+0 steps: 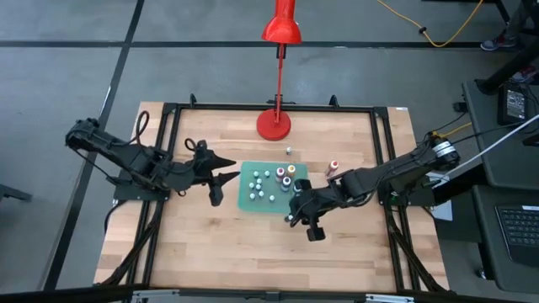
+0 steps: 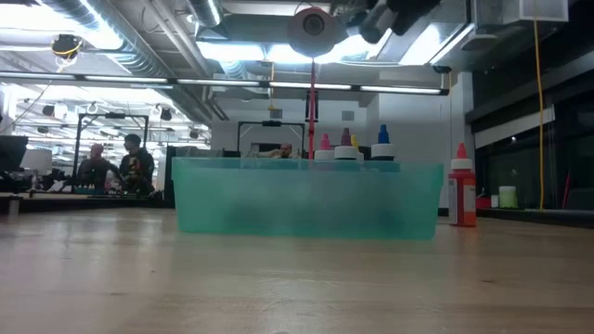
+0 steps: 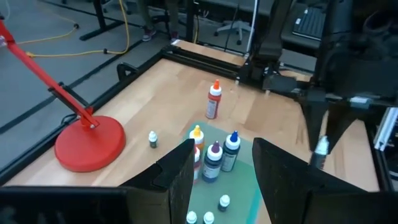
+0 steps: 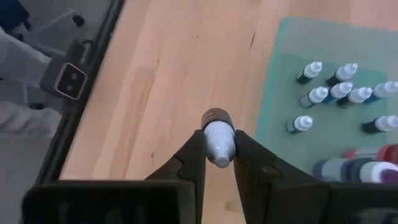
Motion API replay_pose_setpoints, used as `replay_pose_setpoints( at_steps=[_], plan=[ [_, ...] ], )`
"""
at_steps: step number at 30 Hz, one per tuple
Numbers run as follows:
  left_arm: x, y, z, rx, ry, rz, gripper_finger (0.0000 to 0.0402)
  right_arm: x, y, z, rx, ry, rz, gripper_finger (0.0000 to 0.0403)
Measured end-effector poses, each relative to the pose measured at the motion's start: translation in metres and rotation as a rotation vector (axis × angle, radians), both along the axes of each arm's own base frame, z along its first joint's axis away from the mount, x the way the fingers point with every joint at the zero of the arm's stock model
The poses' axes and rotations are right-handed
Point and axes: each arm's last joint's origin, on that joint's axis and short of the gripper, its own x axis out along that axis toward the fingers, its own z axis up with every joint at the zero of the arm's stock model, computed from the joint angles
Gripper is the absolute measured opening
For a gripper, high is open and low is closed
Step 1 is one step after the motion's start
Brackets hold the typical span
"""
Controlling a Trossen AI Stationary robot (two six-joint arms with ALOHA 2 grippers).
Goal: Pick & Place food coloring
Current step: Put the small brown food coloring bottle into the green bin
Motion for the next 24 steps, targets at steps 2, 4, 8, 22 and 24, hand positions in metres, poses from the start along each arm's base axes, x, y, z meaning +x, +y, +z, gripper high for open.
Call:
replay_pose_setpoints(
  at_steps=[2,4,8,22,24],
  plan=[
    [-0.001,-0.002,0.000,-0.001,-0.001,-0.010,0.0157,0.007,0.002,-0.005,0.004,0.032,-0.022,0.0069],
    [-0.002,-0.004,0.001,-0.003,-0.006,-0.022,0.0157,0.020,0.005,-0.010,-0.006,0.062,-0.029,0.0070],
    [-0.007,-0.007,0.003,-0.002,-0.009,-0.053,0.0157,0.053,0.008,-0.019,-0.074,0.159,-0.077,0.0071],
    [-0.035,-0.021,0.016,0.040,-0.051,-0.196,0.0157,0.129,-0.053,-0.029,-0.117,0.270,-0.348,0.0072],
    [-0.038,-0.023,0.018,0.053,-0.057,-0.206,0.0157,0.136,-0.062,-0.033,-0.103,0.275,-0.374,0.0072]
  ],
)
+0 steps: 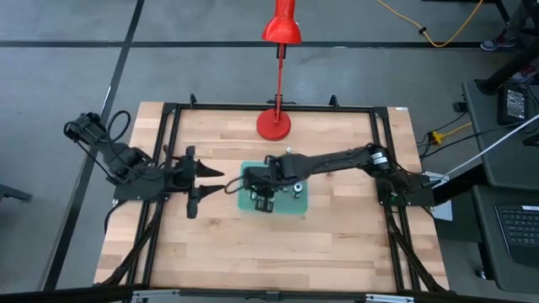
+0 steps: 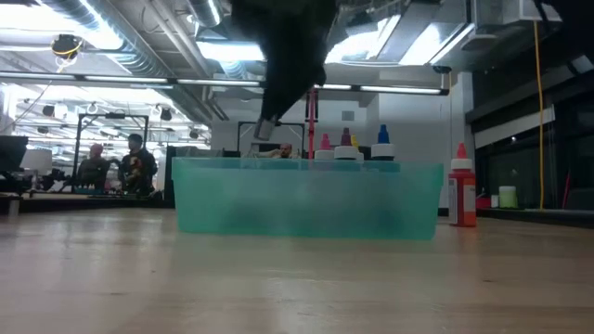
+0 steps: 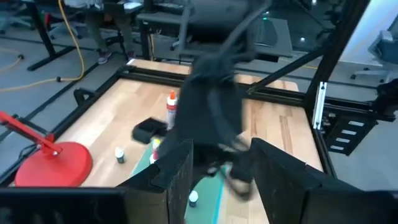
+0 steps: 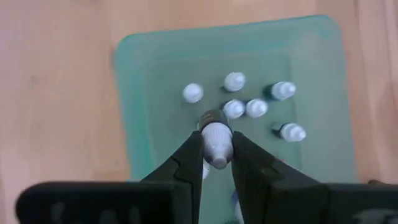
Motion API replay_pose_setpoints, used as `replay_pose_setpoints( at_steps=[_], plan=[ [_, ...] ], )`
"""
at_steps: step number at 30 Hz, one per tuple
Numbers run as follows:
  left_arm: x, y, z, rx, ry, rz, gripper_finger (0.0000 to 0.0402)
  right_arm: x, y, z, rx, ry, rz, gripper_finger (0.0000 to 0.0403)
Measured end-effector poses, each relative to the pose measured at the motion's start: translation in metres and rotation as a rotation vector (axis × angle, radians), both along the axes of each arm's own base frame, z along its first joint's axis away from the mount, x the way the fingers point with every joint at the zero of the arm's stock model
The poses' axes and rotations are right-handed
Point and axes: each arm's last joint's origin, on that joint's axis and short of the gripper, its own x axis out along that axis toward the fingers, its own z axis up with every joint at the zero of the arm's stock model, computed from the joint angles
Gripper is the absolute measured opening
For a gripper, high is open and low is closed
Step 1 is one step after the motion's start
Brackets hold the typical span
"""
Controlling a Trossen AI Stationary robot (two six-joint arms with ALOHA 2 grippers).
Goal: Pick & Place food coloring
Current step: Put the small brown food coloring bottle into the green bin
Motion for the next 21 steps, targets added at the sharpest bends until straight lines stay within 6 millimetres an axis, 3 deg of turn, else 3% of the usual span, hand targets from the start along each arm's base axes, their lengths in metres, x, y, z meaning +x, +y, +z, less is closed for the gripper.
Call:
replay_pose_setpoints(
  at_steps=[10,21],
  plan=[
    [-0.012,-0.003,0.002,0.037,-0.006,-0.009,0.0157,0.005,-0.011,-0.024,0.002,0.150,-0.084,0.0072],
    [-0.013,-0.003,0.001,0.043,0.004,-0.013,0.0157,0.007,-0.029,-0.028,0.030,0.164,-0.160,0.0072]
  ],
)
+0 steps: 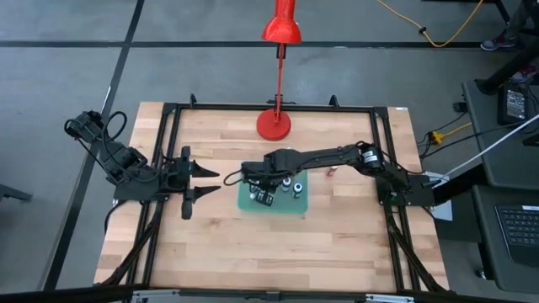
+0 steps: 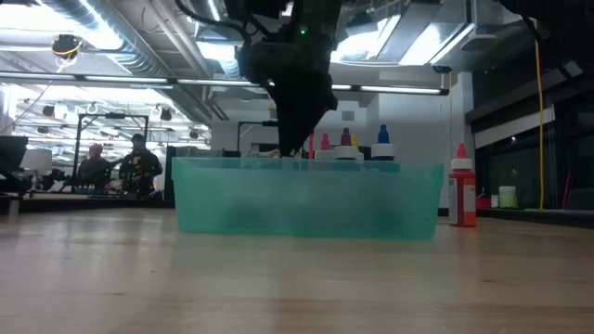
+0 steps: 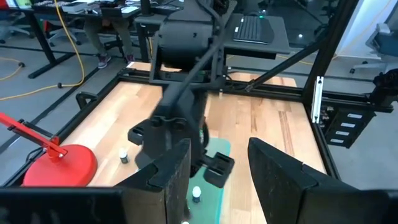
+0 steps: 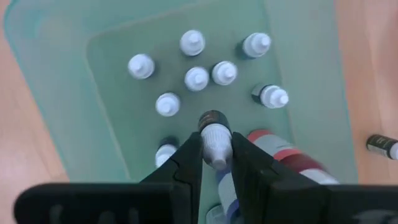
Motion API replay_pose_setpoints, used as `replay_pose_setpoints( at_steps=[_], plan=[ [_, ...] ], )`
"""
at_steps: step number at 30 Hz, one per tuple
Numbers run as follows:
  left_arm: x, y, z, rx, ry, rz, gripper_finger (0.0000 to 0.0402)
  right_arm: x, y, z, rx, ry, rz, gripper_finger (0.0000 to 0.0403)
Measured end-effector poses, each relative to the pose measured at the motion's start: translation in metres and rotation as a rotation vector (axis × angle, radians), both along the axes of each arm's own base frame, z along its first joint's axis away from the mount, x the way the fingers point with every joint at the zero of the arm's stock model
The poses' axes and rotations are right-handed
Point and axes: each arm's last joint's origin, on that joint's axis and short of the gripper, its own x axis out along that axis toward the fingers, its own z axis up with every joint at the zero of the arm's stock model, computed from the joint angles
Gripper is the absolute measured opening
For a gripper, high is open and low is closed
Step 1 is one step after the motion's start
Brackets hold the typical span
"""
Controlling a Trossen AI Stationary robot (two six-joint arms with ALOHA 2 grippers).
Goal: Pick & Place food coloring
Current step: Put the small brown food coloring bottle into the green bin
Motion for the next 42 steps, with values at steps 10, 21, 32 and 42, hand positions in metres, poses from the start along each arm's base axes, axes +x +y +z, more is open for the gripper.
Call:
replay_pose_setpoints(
  at_steps=[10,21,32,42],
  plan=[
    [0.000,0.000,-0.001,0.023,0.013,-0.006,0.0157,0.005,-0.008,-0.006,0.024,-0.016,-0.007,0.0072],
    [0.000,0.000,-0.001,0.025,0.015,-0.007,0.0157,0.010,-0.005,-0.033,0.055,0.054,0.020,0.0072],
    [0.000,0.000,-0.001,0.026,0.016,-0.007,0.0157,0.015,-0.011,-0.047,0.058,0.067,-0.012,0.0072],
    [-0.001,0.001,-0.002,0.033,0.027,-0.007,0.0157,0.016,-0.012,-0.052,0.053,0.075,-0.018,0.0072]
  ],
)
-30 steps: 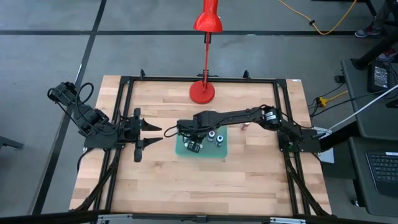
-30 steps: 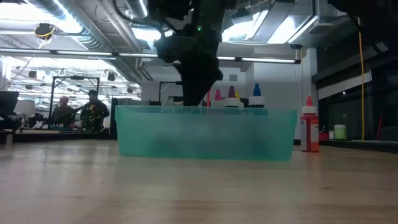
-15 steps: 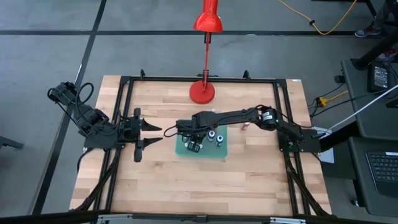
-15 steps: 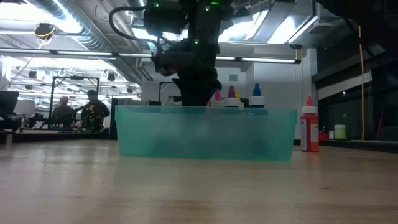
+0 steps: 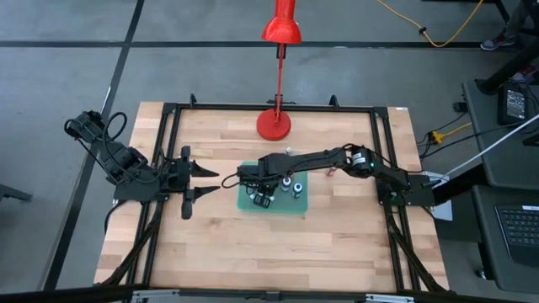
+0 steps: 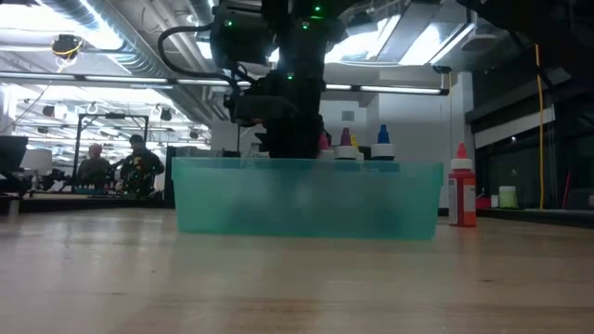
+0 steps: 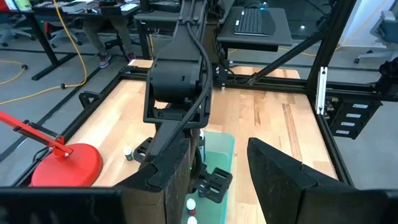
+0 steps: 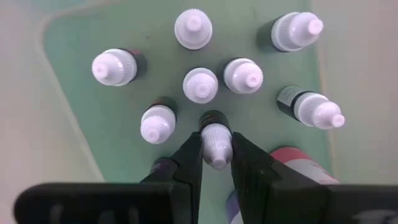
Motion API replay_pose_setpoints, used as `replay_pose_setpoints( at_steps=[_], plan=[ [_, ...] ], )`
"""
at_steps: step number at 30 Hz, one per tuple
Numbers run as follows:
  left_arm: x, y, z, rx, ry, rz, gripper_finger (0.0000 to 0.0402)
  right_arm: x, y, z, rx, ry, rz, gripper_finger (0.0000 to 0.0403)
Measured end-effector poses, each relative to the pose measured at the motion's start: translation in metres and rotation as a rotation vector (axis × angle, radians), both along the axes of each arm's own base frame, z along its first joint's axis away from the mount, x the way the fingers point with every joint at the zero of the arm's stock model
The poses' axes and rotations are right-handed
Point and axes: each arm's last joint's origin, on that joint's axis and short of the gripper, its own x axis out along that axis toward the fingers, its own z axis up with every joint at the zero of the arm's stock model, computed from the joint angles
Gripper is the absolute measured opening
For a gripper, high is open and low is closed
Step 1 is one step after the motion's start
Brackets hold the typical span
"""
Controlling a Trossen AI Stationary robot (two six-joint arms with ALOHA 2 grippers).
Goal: Pick & Place food coloring
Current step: Put the small brown food coloring bottle into the green bin
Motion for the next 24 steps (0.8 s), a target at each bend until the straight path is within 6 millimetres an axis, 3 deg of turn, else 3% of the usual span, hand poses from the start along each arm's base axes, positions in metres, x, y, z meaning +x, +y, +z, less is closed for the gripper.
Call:
replay_pose_setpoints(
  at_steps=[7,18,24],
  plan=[
    [0.0000,0.0000,0.0000,0.000,0.000,0.000,0.0157,-0.0001,0.0000,-0.0005,0.002,0.002,-0.003,0.0076],
    [0.0000,0.0000,0.0000,0.000,0.000,0.000,0.0157,-0.0007,0.0005,-0.0014,0.004,0.009,-0.004,0.0125],
    [0.0000,0.0000,0.0000,0.001,0.000,0.000,0.0157,-0.0003,0.0003,0.0006,0.005,0.018,-0.001,0.0123]
  ],
)
